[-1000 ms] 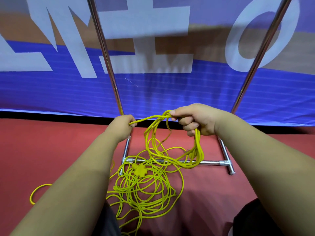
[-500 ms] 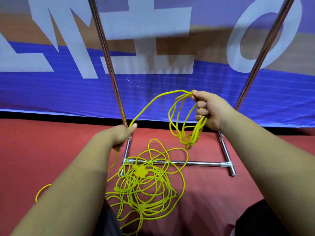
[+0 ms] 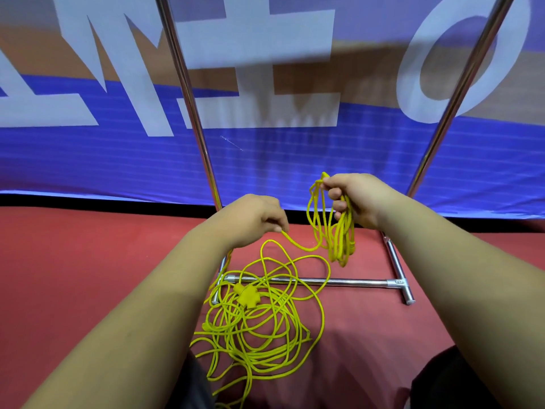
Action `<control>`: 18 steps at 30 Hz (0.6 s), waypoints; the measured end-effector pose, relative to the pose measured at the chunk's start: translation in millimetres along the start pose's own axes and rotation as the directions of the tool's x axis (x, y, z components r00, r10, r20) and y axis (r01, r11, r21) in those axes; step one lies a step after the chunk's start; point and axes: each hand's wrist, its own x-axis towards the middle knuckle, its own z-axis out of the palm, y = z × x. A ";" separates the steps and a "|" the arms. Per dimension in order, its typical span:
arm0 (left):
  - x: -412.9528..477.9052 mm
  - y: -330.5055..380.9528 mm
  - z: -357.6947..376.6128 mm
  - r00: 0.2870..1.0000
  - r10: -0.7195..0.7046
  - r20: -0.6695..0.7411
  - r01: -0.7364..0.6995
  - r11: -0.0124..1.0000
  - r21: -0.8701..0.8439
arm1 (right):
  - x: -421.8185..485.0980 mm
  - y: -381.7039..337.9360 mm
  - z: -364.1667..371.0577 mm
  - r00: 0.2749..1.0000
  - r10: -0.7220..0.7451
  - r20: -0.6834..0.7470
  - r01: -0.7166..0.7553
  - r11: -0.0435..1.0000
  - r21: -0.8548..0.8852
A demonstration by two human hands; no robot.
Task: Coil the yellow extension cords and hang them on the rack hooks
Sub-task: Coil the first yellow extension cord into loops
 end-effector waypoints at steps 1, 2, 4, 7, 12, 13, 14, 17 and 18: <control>0.9 7.6 -2.7 1.000 0.007 -0.021 -0.008 0.999 -0.036 | -0.5 2.5 2.0 0.999 0.016 0.028 -0.015 0.998 -0.063; 1.5 14.6 -4.5 0.999 -0.006 -0.052 0.002 0.997 -0.082 | -1.3 4.8 4.8 0.998 0.032 0.047 -0.026 0.992 -0.122; 1.7 22.6 -5.4 0.991 -0.063 -0.121 0.038 0.980 -0.193 | -3.3 9.5 11.5 0.995 0.074 0.073 -0.056 0.975 -0.217; 0.1 25.9 -4.3 0.967 -0.121 -0.224 0.060 0.963 -0.264 | -7.3 15.8 22.3 0.979 0.146 0.143 -0.098 0.949 -0.298; -0.9 10.1 2.0 0.924 -0.275 -0.268 0.171 0.919 -0.355 | -15.5 17.8 35.3 0.944 0.152 0.293 -0.064 0.955 -0.289; -1.5 3.6 4.4 0.915 -0.313 -0.255 0.207 0.905 -0.371 | -16.2 16.9 36.4 0.945 0.122 0.305 -0.037 0.962 -0.269; -2.5 -4.6 6.8 0.915 -0.343 -0.212 0.243 0.889 -0.387 | -15.8 15.8 36.6 0.950 0.088 0.300 -0.012 0.969 -0.247; -10.7 -31.0 13.4 0.938 -0.320 0.132 0.346 0.848 -0.402 | -12.0 12.7 33.2 0.975 0.016 0.223 0.028 0.981 -0.193; -15.0 -37.6 16.1 0.915 -0.306 0.262 0.389 0.839 -0.381 | -10.9 11.4 31.6 0.981 0.003 0.196 0.029 0.986 -0.162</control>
